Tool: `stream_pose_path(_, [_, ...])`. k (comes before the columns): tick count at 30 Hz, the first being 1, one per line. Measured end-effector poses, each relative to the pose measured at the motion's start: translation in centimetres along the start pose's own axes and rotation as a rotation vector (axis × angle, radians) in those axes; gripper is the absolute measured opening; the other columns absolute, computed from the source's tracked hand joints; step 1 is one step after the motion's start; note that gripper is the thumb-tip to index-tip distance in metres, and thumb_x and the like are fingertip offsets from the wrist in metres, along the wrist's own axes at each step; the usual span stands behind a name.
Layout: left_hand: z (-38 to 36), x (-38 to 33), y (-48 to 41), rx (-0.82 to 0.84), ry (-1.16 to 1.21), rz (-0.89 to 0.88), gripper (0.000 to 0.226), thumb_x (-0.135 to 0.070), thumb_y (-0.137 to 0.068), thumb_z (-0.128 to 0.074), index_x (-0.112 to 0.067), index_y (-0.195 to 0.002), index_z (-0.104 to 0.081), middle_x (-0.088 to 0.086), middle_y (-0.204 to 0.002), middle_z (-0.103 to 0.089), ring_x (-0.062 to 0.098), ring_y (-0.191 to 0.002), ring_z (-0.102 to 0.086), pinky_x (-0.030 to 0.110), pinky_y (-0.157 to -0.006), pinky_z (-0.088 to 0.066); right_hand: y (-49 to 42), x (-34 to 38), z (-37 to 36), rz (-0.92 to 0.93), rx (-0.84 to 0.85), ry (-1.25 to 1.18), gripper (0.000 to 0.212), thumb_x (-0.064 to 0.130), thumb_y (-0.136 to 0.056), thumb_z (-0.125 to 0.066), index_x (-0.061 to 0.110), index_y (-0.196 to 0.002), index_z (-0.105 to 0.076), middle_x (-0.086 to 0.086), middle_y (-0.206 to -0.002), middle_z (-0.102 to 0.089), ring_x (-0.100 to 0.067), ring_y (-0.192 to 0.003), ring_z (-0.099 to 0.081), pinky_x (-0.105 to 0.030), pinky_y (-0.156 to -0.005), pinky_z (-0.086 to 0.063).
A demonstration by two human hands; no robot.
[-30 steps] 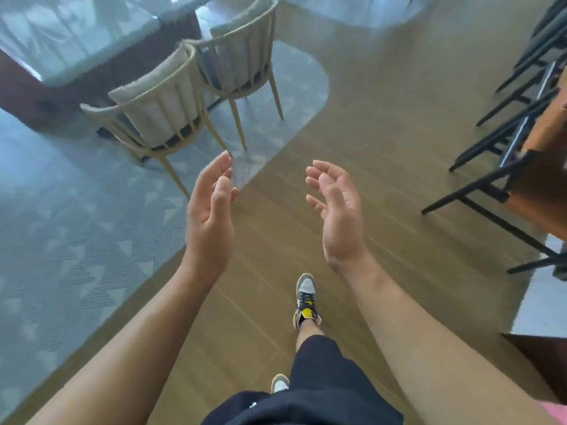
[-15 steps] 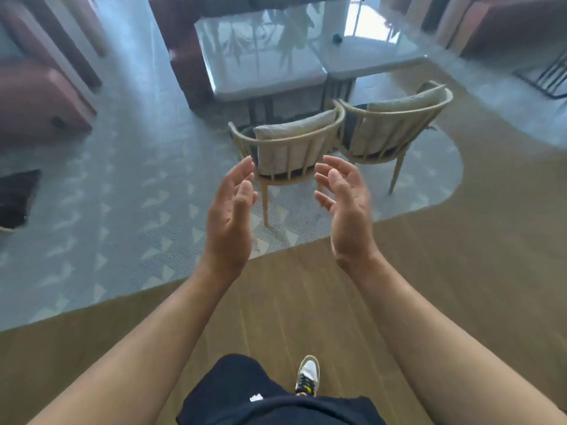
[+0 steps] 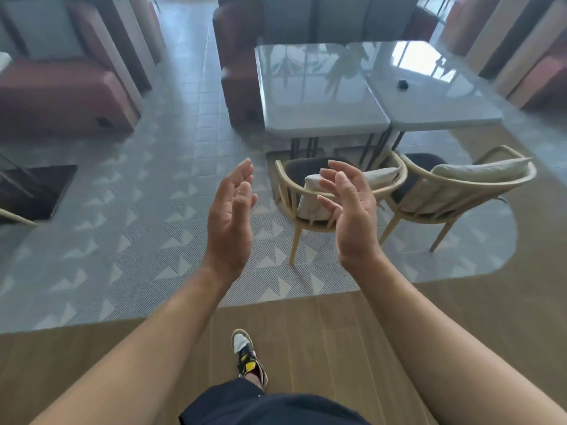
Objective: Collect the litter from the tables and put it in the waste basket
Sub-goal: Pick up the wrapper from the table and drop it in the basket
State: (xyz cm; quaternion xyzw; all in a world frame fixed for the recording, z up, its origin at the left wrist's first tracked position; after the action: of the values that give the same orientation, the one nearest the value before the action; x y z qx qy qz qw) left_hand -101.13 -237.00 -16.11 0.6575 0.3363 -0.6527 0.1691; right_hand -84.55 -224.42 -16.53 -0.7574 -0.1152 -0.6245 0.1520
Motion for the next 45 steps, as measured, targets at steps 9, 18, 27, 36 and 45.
stream_pose_path(9, [3.3, 2.2, -16.1, 0.094, -0.024, 0.0, 0.043, -0.054, -0.097, -0.047, -0.041, -0.137, -0.055, -0.005, -0.15, -0.059, 0.008, -0.141, -0.055, 0.041, -0.118, -0.048, -13.8, -2.0, -6.0, 0.019, -0.103, -0.027, 0.027, 0.037, -0.099, -0.054, 0.027, -0.118, -0.068, 0.002, -0.114, -0.073, -0.016, -0.113, -0.07, -0.037, -0.095, -0.057])
stream_pose_path(18, [-1.9, 7.5, -30.5, 0.189, -0.041, 0.016, 0.043, -0.034, -0.109, -0.042, -0.025, -0.15, -0.052, -0.019, -0.146, -0.057, 0.002, -0.14, -0.054, 0.024, -0.11, -0.05, -26.6, -4.2, -6.0, 0.024, -0.206, 0.028, 0.029, 0.038, -0.101, -0.052, 0.026, -0.123, -0.067, -0.007, -0.123, -0.071, -0.02, -0.117, -0.07, -0.042, -0.1, -0.058])
stream_pose_path(27, [-7.0, 10.2, -46.1, 0.168, -0.011, 0.005, 0.044, -0.041, -0.105, -0.046, -0.025, -0.145, -0.055, -0.012, -0.145, -0.06, 0.008, -0.139, -0.056, 0.042, -0.117, -0.048, -43.7, -5.7, -6.5, 0.032, -0.192, 0.054, 0.03, 0.039, -0.103, -0.05, 0.025, -0.126, -0.064, -0.006, -0.122, -0.071, -0.021, -0.117, -0.069, -0.04, -0.102, -0.056])
stream_pose_path(36, [-6.4, 12.0, -58.3, 0.13, -0.02, 0.005, 0.04, -0.054, -0.1, -0.047, -0.043, -0.136, -0.059, -0.013, -0.146, -0.062, 0.009, -0.139, -0.057, 0.048, -0.117, -0.048, -54.7, -7.4, -10.4, 0.026, -0.169, 0.075, 0.03, 0.038, -0.102, -0.051, 0.024, -0.125, -0.064, -0.005, -0.118, -0.072, -0.022, -0.115, -0.069, -0.041, -0.101, -0.057])
stream_pose_path(45, [-4.1, 15.4, -71.2, 0.267, 0.03, 0.024, 0.049, -0.054, -0.097, -0.046, -0.033, -0.141, -0.055, -0.009, -0.148, -0.059, 0.009, -0.139, -0.057, 0.046, -0.116, -0.049, -63.5, -10.5, -16.7, 0.032, -0.31, 0.129, 0.029, 0.039, -0.104, -0.049, 0.024, -0.124, -0.065, -0.004, -0.115, -0.073, -0.02, -0.112, -0.071, -0.042, -0.101, -0.058])
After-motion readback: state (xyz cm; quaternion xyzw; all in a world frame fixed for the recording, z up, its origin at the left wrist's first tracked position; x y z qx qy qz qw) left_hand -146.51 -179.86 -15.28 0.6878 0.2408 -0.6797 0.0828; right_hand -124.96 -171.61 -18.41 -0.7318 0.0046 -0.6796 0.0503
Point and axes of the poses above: each hand's wrist, its own y-axis away from the middle knuckle, its own z-axis out of the back of the hand, x = y × z, the point moved 8 cm from there along -y, towards the middle knuckle
